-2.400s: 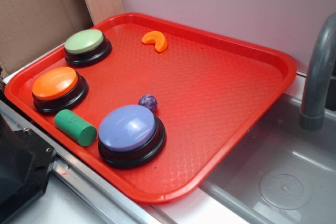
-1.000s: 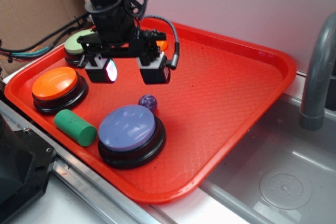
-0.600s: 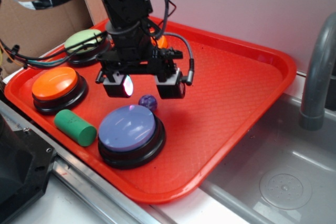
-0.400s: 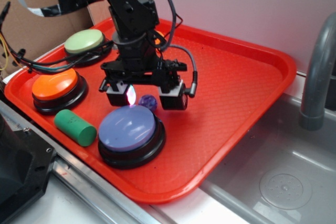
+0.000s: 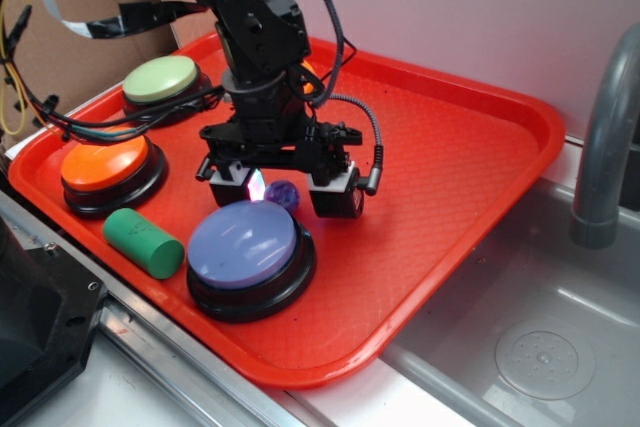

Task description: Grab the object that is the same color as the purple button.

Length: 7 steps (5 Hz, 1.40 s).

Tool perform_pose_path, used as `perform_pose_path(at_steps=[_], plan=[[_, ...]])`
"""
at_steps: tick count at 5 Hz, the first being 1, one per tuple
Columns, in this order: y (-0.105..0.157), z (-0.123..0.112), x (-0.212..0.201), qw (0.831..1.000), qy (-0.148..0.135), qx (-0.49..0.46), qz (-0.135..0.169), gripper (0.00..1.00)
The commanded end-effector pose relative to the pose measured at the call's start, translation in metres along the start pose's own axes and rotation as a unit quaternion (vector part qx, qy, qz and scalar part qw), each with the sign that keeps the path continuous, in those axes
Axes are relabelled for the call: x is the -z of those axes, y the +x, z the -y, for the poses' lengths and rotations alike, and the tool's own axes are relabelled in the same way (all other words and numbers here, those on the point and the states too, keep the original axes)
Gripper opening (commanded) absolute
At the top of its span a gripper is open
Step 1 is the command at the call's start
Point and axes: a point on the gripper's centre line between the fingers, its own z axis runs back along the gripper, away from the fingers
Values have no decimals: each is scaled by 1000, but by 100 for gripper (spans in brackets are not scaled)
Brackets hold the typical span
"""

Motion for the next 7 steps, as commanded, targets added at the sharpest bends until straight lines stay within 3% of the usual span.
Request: perform_pose_path(at_steps=[1,3,4,5,6,7], plan=[[11,-2,-10,1000,-9,-14,12,0],[34,-3,-59,997,20,57,40,0],[55,2,-99,986,61,152,39,0],[73,5,-133,983,53,168,43,0],[86,3,-161,986,27,150,70,0],[91,1,-169,986,26,148,74,0]])
